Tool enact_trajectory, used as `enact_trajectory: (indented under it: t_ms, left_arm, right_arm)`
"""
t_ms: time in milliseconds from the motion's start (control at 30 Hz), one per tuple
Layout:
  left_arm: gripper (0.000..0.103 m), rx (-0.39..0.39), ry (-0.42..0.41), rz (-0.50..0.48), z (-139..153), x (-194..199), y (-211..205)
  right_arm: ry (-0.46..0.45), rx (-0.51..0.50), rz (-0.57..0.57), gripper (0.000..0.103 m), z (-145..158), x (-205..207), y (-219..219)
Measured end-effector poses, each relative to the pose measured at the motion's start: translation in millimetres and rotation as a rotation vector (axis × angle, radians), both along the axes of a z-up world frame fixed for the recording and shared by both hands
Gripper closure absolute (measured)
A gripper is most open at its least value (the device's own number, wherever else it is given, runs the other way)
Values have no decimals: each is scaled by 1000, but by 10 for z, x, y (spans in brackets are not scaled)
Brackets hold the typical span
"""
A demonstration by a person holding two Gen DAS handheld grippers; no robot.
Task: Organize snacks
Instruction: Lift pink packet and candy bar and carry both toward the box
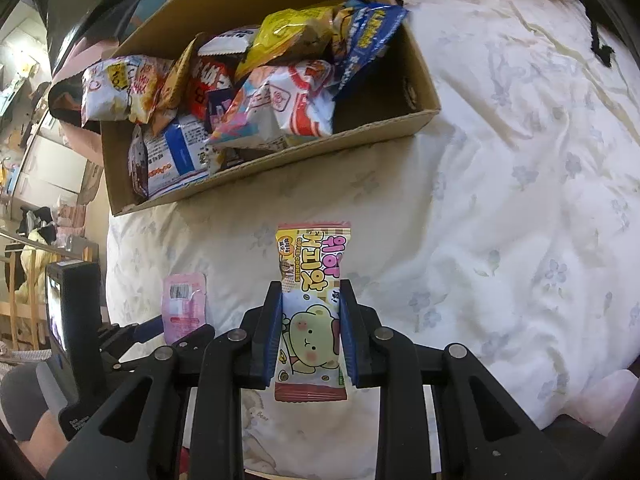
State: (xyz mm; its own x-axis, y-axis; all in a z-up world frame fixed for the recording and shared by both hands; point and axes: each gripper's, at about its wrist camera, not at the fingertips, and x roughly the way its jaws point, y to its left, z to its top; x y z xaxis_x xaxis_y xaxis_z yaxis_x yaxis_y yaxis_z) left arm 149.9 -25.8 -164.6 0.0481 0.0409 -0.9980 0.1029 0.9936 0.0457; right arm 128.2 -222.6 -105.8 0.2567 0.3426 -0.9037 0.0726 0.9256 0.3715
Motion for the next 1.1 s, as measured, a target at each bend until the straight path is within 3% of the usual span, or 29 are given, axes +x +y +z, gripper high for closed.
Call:
enact_trajectory:
  t_ms: [133,267,533,700,867,1100]
  left_arm:
    - [62,-6,-29,-7,53,-39,-18]
    - [63,-8,-73,-8,209,-64,-2]
    - [68,-90,-143,56,621,-207,259]
    - [68,-133,-231,58,1052,-276,318]
    - [68,-116,-360,15,1479,-213,232]
    - [68,-130,-447,-11,1763,204,58]
  right_arm:
    - [3,-4,17,76,-8,-5,50]
    - [6,1,23,76,-1,-6,67]
    - [-18,30,1,76,77,-19,-8]
    - [-62,54,15,76,199,-54,6]
    - [-136,93,26,76,418,-40,22]
    - [-231,77,21,76,718,236,-26]
